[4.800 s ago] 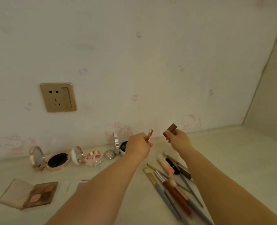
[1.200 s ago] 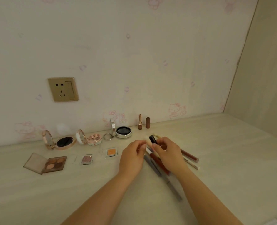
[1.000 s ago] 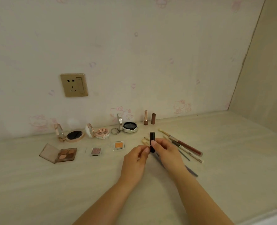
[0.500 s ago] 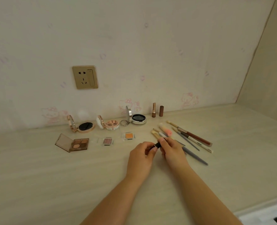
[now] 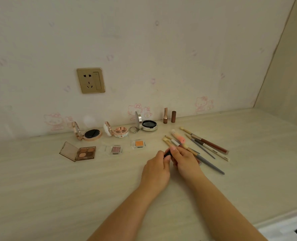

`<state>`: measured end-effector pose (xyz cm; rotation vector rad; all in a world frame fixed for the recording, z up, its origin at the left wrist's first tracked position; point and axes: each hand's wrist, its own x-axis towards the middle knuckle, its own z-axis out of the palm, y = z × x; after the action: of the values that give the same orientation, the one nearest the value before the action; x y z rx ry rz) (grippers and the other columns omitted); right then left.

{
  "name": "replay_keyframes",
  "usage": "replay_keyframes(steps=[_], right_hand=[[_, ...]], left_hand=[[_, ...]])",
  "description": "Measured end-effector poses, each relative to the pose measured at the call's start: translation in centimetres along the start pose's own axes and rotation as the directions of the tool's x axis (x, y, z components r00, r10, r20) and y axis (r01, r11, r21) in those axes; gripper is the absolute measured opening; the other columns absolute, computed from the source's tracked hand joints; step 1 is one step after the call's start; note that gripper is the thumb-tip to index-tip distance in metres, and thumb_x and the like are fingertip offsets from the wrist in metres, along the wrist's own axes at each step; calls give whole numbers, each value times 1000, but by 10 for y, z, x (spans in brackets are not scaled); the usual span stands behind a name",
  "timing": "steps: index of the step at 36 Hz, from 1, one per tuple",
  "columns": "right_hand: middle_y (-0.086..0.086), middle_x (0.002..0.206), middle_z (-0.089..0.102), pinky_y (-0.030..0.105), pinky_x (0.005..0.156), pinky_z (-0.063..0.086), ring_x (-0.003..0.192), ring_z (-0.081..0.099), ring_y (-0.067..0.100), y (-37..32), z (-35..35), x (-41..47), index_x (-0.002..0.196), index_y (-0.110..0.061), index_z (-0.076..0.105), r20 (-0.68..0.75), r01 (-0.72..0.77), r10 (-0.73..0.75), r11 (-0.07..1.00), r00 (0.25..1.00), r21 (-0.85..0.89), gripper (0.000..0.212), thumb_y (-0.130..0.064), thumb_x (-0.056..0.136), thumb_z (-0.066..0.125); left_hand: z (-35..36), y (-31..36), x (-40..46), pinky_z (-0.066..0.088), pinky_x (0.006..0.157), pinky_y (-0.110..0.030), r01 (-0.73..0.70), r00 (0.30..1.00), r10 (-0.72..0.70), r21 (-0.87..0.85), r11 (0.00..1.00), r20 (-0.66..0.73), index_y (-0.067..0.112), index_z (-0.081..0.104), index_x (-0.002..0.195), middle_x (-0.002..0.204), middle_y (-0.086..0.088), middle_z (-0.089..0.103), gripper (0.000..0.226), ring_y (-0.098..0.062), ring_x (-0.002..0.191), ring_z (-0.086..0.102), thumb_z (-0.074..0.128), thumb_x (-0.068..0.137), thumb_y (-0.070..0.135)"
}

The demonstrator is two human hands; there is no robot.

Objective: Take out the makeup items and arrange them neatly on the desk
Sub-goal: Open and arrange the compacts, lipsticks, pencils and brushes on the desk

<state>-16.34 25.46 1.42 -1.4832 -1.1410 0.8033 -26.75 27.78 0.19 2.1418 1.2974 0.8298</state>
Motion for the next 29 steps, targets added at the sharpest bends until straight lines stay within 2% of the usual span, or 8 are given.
replay_keyframes(steps=[6, 10, 12, 17, 21, 23, 26, 29], right_hand=[[-10, 62, 53, 13, 56, 37, 56, 44, 1, -2, -2, -2, 76, -24, 63, 16, 12, -13, 999, 1000, 30, 32, -28, 99, 41], [-4, 63, 49, 16, 56, 37, 59, 42, 8, -2, -4, 0, 82, -22, 65, 22, -13, 10, 991, 1000, 135, 30, -26, 99, 40], [-1, 60, 46, 20, 57, 36, 59, 41, 10, 0, -3, 1, 84, -22, 67, 35, -27, 19, 974, 999, 226, 30, -27, 99, 41], [-3, 62, 50, 23, 61, 36, 63, 44, 10, 4, -2, 3, 86, -24, 72, 76, -68, 46, 943, 996, 326, 30, -30, 98, 44], [-6, 68, 59, 24, 66, 38, 70, 47, 10, 6, -2, 5, 92, -20, 68, 138, -122, 73, 915, 988, 384, 23, -22, 97, 46], [-6, 72, 64, 24, 70, 40, 77, 52, 11, 6, -5, 7, 93, -21, 67, 164, -135, 74, 907, 984, 398, 19, -16, 96, 48], [-5, 82, 67, 26, 75, 44, 85, 58, 11, 6, -11, 13, 99, -20, 66, 137, -129, 77, 898, 988, 421, 19, -13, 96, 49], [7, 87, 68, 37, 86, 49, 84, 58, 13, 3, -25, 22, 110, -18, 66, 94, -94, 59, 895, 994, 437, 23, -13, 96, 50]], left_hand=[[-2, 0, -1, 42, 70, -36, 10, 1000, -11, -80, 997, -6, 13, 56, 98, 88, -8, 65, 27, -27, 84, 58, 38, 99, 33], [-4, -2, 0, 34, 56, -25, 14, 1000, -16, -127, 992, -14, 21, 48, 71, 62, 6, 50, 31, -12, 60, 46, 45, 96, 39], [-4, -3, 0, 30, 53, -20, 16, 999, -22, -150, 989, -36, 26, 43, 63, 57, 6, 46, 35, -7, 55, 42, 47, 95, 41], [-5, -1, -2, 37, 65, -30, 31, 998, -41, -233, 972, -39, 22, 53, 75, 67, 5, 55, 30, -12, 65, 48, 41, 98, 36], [-7, -1, -1, 32, 57, -22, 35, 997, -52, -290, 956, -50, 17, 53, 81, 61, 10, 45, 28, -5, 60, 43, 33, 101, 17], [-8, 0, 2, 30, 55, -18, 20, 998, -33, -269, 963, -46, 17, 52, 81, 60, 11, 44, 27, -4, 59, 43, 33, 100, 14], [-7, 6, 10, 32, 57, -16, -18, 1000, 16, -203, 979, -12, 19, 49, 82, 68, 12, 47, 22, -8, 67, 46, 35, 100, 16], [-8, 18, 25, 42, 71, -25, -54, 997, 62, -148, 988, 50, 15, 58, 96, 86, 2, 60, 19, -15, 82, 55, 40, 99, 20]])
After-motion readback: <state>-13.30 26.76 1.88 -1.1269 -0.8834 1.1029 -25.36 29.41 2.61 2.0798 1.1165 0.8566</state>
